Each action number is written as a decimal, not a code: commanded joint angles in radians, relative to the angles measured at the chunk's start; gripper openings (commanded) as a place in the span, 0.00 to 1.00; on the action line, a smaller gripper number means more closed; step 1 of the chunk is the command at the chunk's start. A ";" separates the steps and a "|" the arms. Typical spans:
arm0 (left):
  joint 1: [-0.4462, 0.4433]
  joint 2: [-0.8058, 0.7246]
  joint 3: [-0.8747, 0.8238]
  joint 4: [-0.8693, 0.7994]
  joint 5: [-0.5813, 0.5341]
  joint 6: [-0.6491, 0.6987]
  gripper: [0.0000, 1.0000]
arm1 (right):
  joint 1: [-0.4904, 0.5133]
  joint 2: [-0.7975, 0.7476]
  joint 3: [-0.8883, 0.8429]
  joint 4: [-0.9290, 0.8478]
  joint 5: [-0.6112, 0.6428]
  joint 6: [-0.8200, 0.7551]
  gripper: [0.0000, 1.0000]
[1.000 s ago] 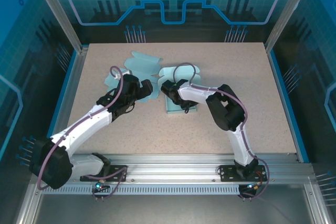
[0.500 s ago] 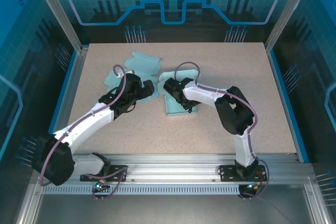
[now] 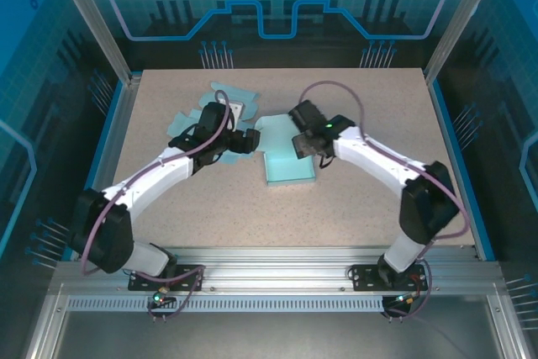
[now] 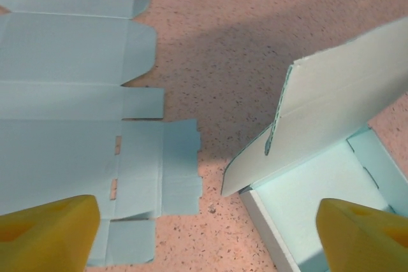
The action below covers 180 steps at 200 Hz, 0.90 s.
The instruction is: Fold the paper box
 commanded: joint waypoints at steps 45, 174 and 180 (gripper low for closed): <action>0.036 0.181 0.097 0.038 0.167 0.140 0.74 | -0.295 -0.085 -0.143 0.269 -0.583 -0.222 0.80; 0.045 0.276 0.168 0.032 0.188 0.117 0.39 | -0.335 0.187 0.046 0.283 -0.692 -0.343 0.69; 0.046 0.279 0.169 0.033 0.193 0.117 0.38 | -0.335 0.187 0.046 0.285 -0.700 -0.342 0.67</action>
